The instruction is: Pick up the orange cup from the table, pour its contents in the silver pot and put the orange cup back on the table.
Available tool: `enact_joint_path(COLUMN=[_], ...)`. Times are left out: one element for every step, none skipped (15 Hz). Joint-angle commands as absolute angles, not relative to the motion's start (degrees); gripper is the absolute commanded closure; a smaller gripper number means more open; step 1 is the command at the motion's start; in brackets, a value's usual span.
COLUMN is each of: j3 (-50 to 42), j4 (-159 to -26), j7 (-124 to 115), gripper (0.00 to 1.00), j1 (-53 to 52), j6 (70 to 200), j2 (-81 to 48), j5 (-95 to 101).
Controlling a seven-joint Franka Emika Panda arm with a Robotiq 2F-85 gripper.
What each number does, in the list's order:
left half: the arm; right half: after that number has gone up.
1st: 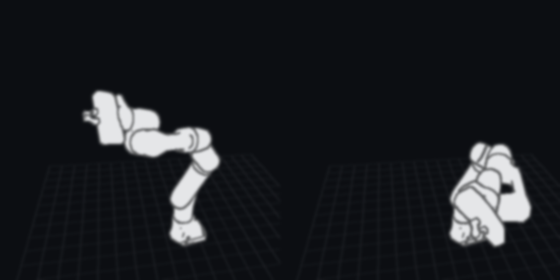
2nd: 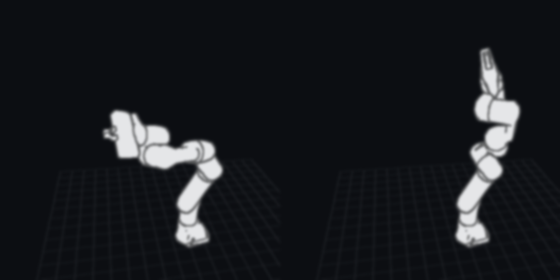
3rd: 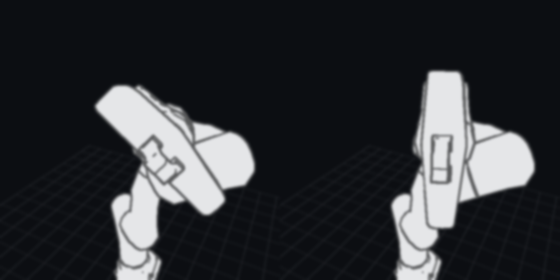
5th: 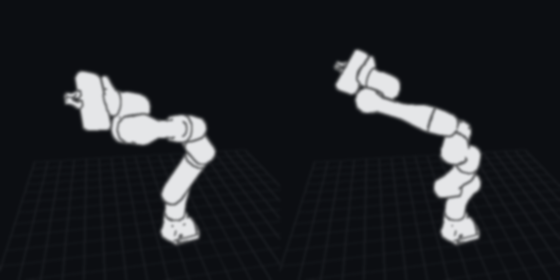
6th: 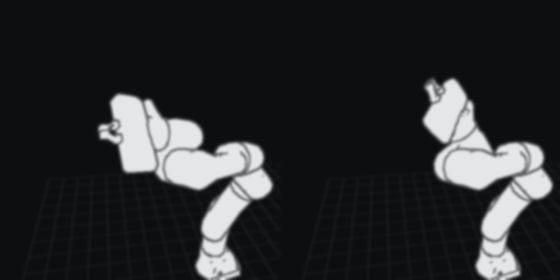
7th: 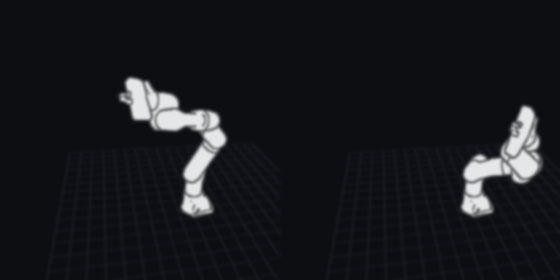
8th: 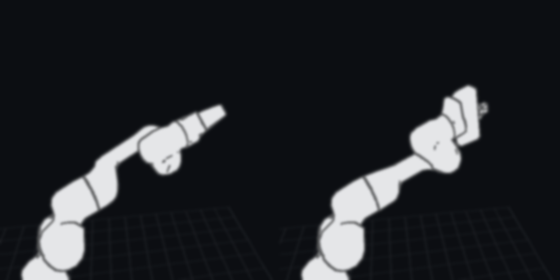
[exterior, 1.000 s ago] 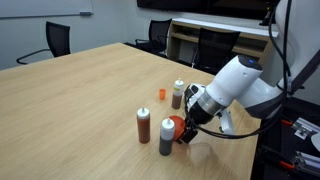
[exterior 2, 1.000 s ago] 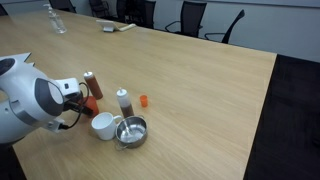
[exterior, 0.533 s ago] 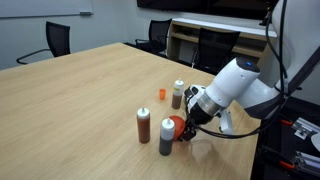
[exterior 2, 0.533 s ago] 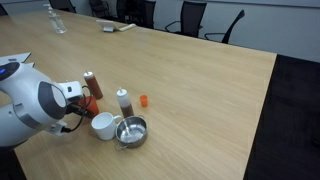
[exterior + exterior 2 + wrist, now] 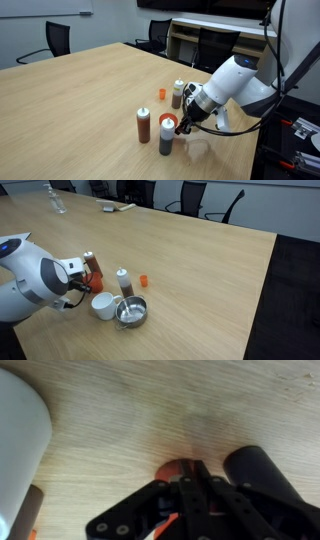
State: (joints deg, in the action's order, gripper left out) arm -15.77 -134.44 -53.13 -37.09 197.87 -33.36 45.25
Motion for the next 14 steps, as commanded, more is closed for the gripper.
enact_joint_path(j3=[-14.1, -14.0, -13.9, -13.4, -13.5, -13.5, -14.3, -14.6, -15.2, -15.5, -16.1, -16.4, -16.5, -16.8], j4=[-134.2, -134.3, -134.5, -134.7, -134.9, -135.0, -135.3, -135.4, -135.5, -135.2, -135.1, -134.8, -134.4, -134.0], j7=[-52.3, -52.3, -52.2, -52.1, -51.8, -51.6, -51.3, -51.1, -50.8, -50.5, -50.2, -50.0, -49.7, -49.4], gripper=[0.7, 0.74, 0.72, 0.65, 0.59, 0.51, 0.45, 0.38, 0.31, 0.24, 0.18, 0.1, 0.04, 0.01], j1=[-35.0, -35.0, -34.9, -34.5, -34.7, -34.9, -35.7, -36.0, -36.5, -36.7, -36.9, -36.9, -36.6, -36.5], j6=[197.9, 197.9, 197.9, 197.9, 197.9, 197.9, 197.9, 197.9, 197.9, 197.9, 197.9, 197.9, 197.9, 197.9], j2=[-33.2, -33.2, -33.2, -33.1, -33.0, -32.9, -32.9, -32.7, -32.6, -32.6, -32.7, -32.8, -32.9, -33.0], j5=[46.3, 46.4, 46.8, 47.3, 47.5, 47.6, 47.7, 47.7, 47.4, 47.1, 47.0, 47.0, 47.1, 47.2])
